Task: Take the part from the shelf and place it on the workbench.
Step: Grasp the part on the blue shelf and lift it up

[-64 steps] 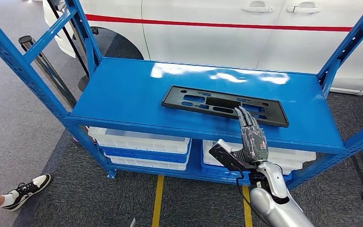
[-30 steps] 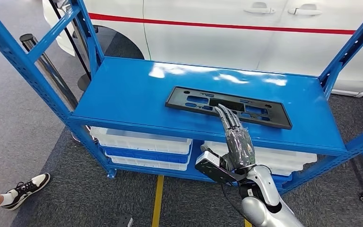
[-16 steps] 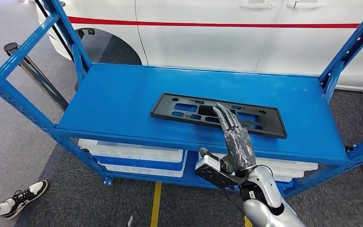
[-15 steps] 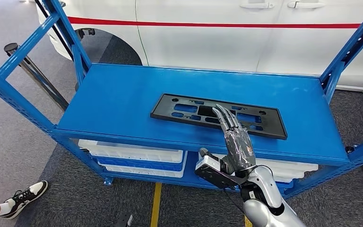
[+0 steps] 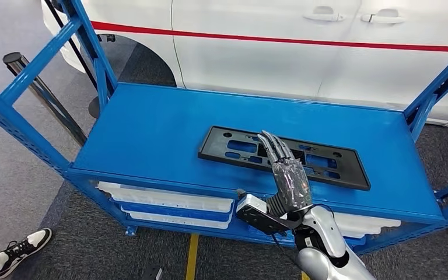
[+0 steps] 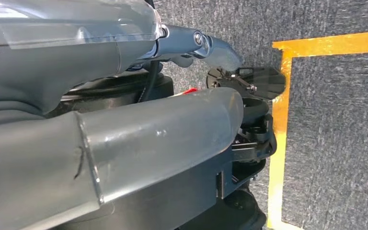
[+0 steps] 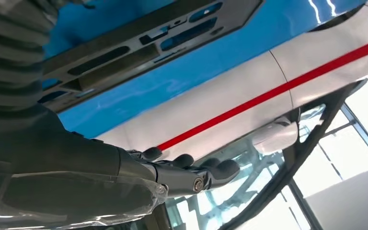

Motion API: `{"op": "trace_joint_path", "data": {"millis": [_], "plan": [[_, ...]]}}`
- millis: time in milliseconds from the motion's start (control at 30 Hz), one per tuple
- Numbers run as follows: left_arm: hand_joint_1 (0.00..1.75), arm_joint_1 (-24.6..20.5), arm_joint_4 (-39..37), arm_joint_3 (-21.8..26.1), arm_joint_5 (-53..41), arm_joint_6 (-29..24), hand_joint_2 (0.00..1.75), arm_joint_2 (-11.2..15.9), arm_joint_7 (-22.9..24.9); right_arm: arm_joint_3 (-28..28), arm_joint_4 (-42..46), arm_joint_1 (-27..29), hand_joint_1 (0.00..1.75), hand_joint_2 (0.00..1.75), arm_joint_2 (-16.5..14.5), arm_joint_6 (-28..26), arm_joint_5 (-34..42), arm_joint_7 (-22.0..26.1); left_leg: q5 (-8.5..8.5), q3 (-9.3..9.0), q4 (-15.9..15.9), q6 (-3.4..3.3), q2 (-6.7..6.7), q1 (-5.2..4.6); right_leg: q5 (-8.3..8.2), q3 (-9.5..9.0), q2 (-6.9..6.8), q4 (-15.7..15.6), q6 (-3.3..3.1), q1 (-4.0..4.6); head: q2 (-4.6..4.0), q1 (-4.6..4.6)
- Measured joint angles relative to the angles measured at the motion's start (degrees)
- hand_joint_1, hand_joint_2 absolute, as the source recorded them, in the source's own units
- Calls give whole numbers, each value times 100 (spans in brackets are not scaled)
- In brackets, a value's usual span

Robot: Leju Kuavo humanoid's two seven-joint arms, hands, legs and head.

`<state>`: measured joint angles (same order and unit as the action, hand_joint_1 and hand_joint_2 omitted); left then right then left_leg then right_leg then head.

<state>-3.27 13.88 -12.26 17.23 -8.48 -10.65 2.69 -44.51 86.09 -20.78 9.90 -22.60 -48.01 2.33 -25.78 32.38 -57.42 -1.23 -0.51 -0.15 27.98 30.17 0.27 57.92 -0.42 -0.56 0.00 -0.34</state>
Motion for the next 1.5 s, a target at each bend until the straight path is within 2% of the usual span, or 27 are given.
{"op": "trace_joint_path", "data": {"millis": [200,433,733,1100,1300,1500], "plan": [[0,-13,0,-8,43,0,0,-10,16,-83,-190,-136,0,175,87,316,-100,-124,-30,-2,-19,-53,10,-39,47,-66,-17,-98,31,-26,0,1],[0,-50,0,-59,12,0,0,-10,116,-254,-712,-350,0,175,58,434,-244,-174,-17,-9,-25,-82,9,-42,24,-77,-26,-112,122,-28,0,1],[0,-101,0,-189,-57,3,0,-8,241,-465,-1407,-679,0,175,-166,431,-541,-299,-7,-29,-14,-84,9,-36,23,-82,-28,-103,128,-20,0,-1],[0,-128,3,-290,-84,11,0,-8,319,-598,-1838,-890,0,175,-332,351,-648,-364,-6,-30,-10,-84,9,-34,27,-81,-27,-97,125,-19,0,0],[0,-171,7,-386,-49,21,0,-8,402,-620,-2327,-1106,0,175,-489,27,-811,-546,-5,-34,-11,-84,8,-35,26,-85,-28,-97,125,-20,0,1],[0,-203,7,-501,31,7,0,4,460,-450,-3043,-1136,0,175,-635,-890,-1334,-826,-5,-36,-12,-84,7,-35,26,-86,-28,-98,125,-21,0,0]]}}
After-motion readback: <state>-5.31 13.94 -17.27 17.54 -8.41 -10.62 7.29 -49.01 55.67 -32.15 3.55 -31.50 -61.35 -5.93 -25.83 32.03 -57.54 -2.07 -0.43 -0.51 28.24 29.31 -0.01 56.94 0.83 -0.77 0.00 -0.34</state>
